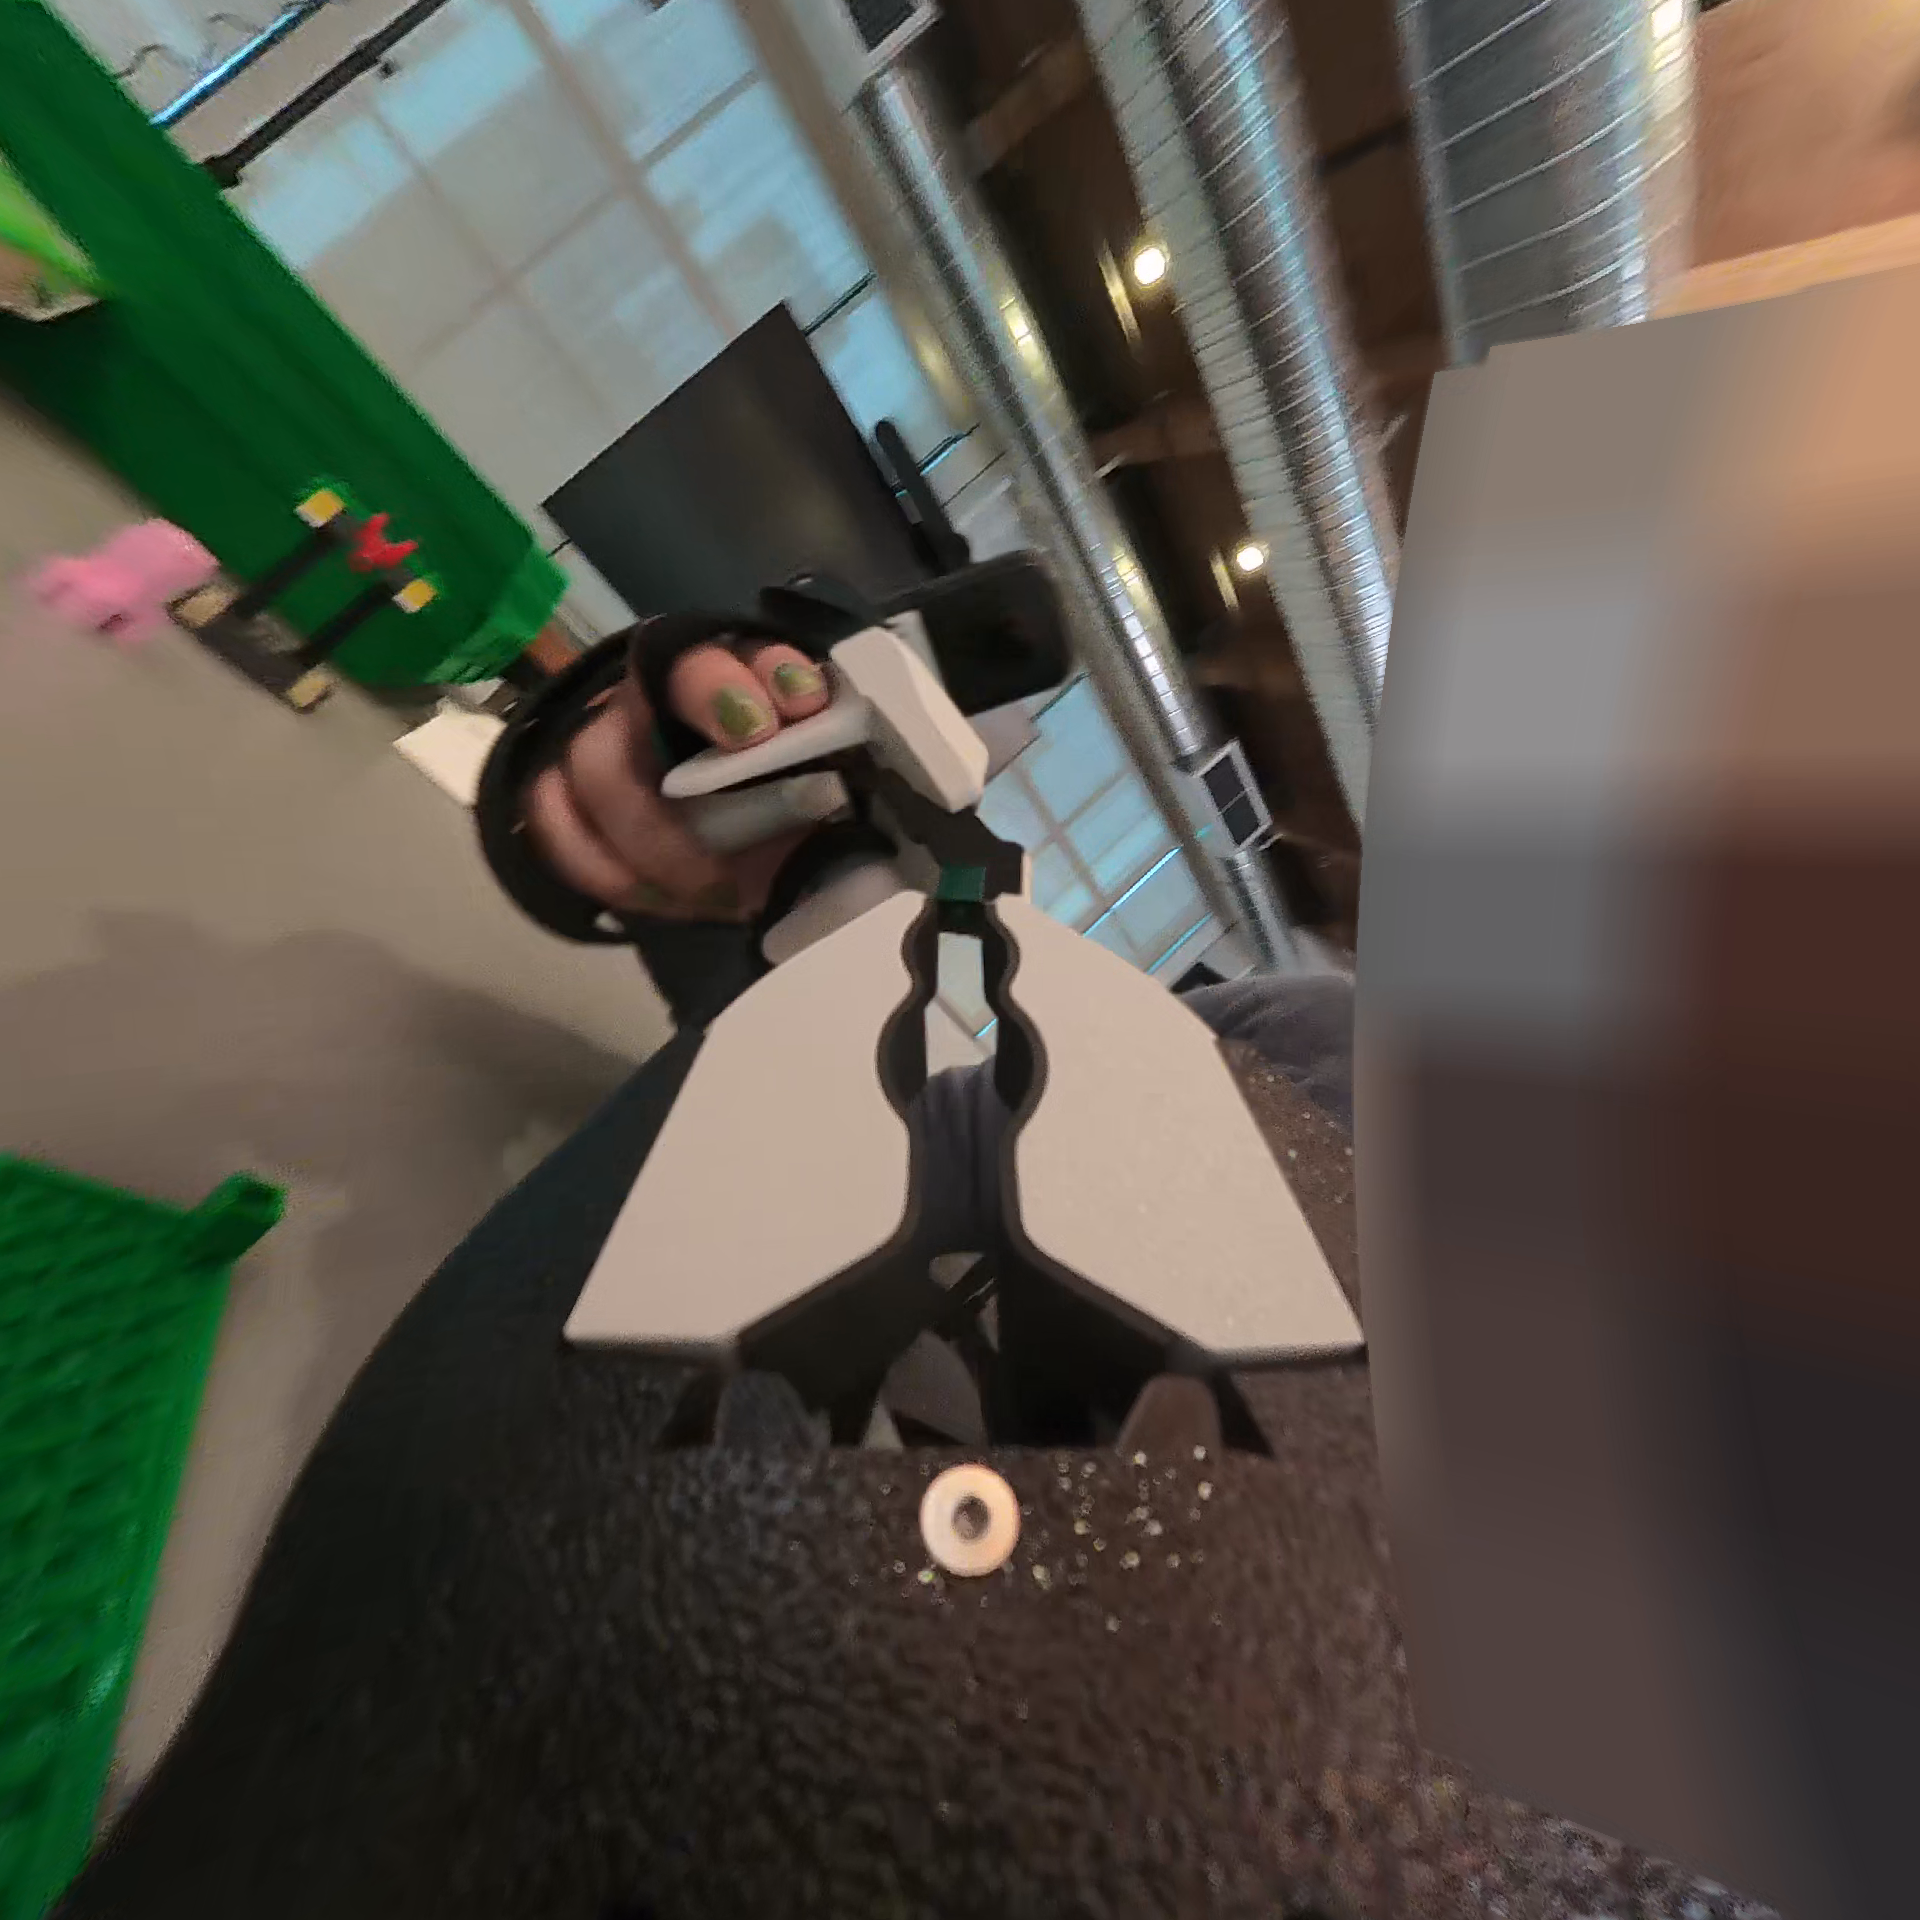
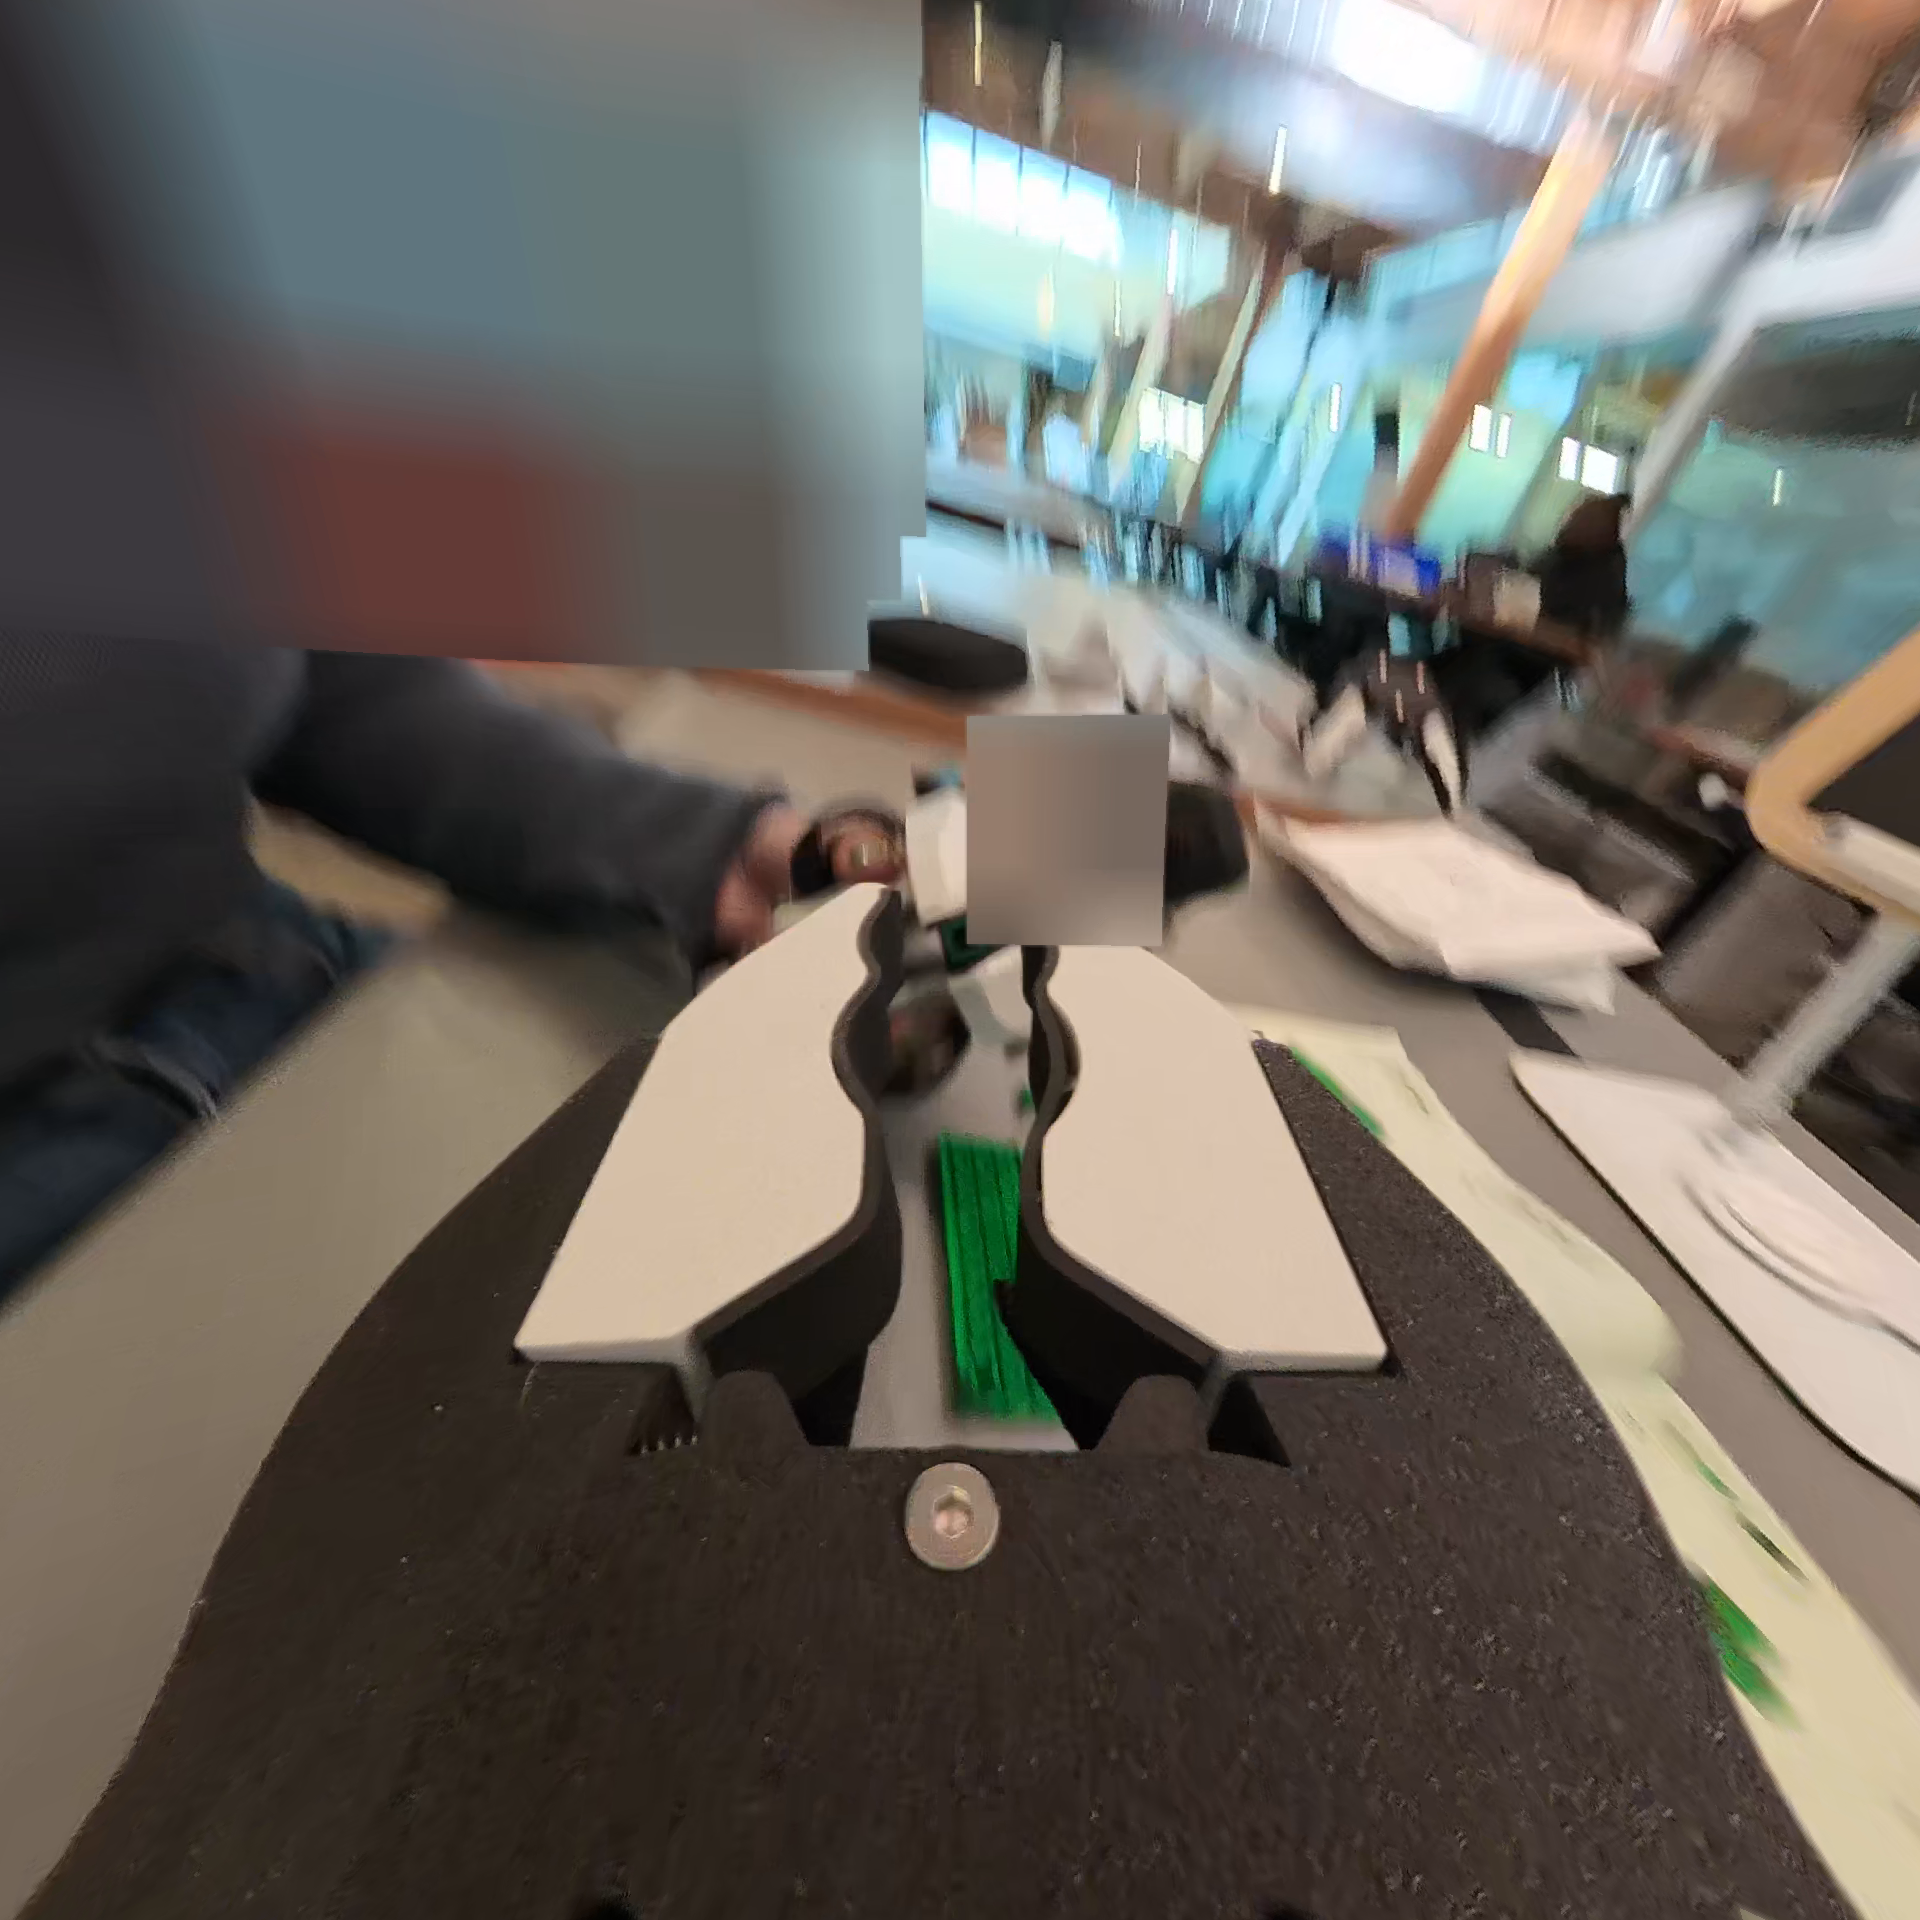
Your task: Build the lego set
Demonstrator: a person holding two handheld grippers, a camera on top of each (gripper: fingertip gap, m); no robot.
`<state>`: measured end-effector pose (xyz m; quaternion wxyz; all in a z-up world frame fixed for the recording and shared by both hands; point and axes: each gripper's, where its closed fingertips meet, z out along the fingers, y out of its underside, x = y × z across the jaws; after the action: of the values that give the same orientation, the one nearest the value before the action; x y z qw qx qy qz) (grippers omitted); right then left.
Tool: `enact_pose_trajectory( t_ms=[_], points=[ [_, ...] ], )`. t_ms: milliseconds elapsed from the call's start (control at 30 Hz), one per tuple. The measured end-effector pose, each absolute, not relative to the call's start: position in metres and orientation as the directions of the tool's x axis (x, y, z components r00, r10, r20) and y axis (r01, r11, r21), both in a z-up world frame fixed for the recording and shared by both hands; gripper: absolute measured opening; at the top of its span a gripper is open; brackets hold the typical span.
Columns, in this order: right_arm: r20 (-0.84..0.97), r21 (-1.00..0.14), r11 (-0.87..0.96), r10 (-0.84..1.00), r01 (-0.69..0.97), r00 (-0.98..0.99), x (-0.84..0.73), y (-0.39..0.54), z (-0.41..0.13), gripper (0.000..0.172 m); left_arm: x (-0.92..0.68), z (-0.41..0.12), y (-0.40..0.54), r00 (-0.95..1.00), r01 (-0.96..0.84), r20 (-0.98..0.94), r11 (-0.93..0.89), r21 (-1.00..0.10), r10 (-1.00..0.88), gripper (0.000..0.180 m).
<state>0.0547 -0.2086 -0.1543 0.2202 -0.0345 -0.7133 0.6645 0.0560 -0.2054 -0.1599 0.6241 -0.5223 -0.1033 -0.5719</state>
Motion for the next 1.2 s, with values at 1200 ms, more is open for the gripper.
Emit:
enact_pose_trajectory(
  t_ms=[1200],
  points=[
    [0.306, -0.858, 0.509, 0.414, -0.06, -0.857, 0.034, -0.18, -0.21, 0.007, 0.018, -0.225, -0.211, 0.829, 0.49, 0.546, -0.314, -0.813, -0.12, 0.044]
  ],
)
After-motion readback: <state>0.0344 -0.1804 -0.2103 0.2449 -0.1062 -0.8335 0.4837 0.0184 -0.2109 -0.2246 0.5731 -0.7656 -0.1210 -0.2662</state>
